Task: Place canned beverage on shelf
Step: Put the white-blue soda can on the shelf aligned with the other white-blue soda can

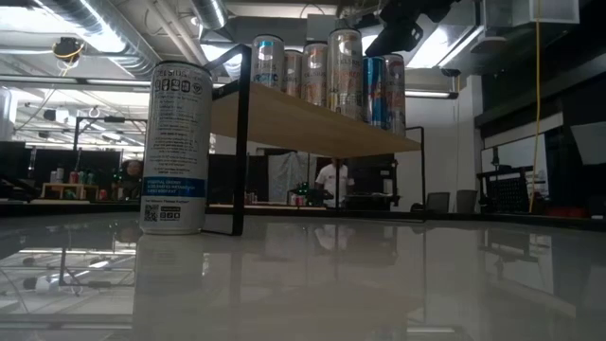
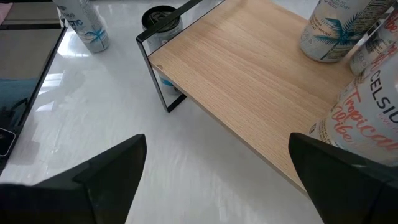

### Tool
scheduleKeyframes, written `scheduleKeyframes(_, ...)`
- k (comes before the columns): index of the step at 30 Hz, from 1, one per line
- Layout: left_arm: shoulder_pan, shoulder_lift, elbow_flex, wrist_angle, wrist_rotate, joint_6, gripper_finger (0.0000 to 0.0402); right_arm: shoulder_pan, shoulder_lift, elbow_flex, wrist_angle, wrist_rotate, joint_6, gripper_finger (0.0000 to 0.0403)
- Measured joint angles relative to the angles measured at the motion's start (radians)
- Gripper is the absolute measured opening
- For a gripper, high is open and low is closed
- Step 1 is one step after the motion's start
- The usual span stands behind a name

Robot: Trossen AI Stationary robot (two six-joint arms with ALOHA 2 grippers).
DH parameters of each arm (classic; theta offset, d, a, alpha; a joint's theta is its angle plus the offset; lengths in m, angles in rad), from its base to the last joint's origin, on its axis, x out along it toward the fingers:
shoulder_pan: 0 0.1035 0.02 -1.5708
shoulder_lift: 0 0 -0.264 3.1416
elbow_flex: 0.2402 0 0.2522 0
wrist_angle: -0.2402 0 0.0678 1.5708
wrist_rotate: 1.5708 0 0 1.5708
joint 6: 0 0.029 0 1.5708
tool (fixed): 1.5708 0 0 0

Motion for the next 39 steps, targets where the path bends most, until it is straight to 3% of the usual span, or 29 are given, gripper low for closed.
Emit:
scheduleKeyframes(17,-0.015,0.025,0.001,0.004,-0.001,0.002,0.0338,0.0,0.0,0.0,0.0,0.0,0.0,0.0388)
scheduleKeyframes(30,-0.015,0.025,0.001,0.016,0.001,-0.083,0.0264,0.0,0.0,0.0,0.0,0.0,0.0,0.0388)
scheduleKeyframes(39,0.001,0.025,0.001,0.02,0.014,-0.106,0.0259,0.0,0.0,0.0,0.0,0.0,0.0,0.0388)
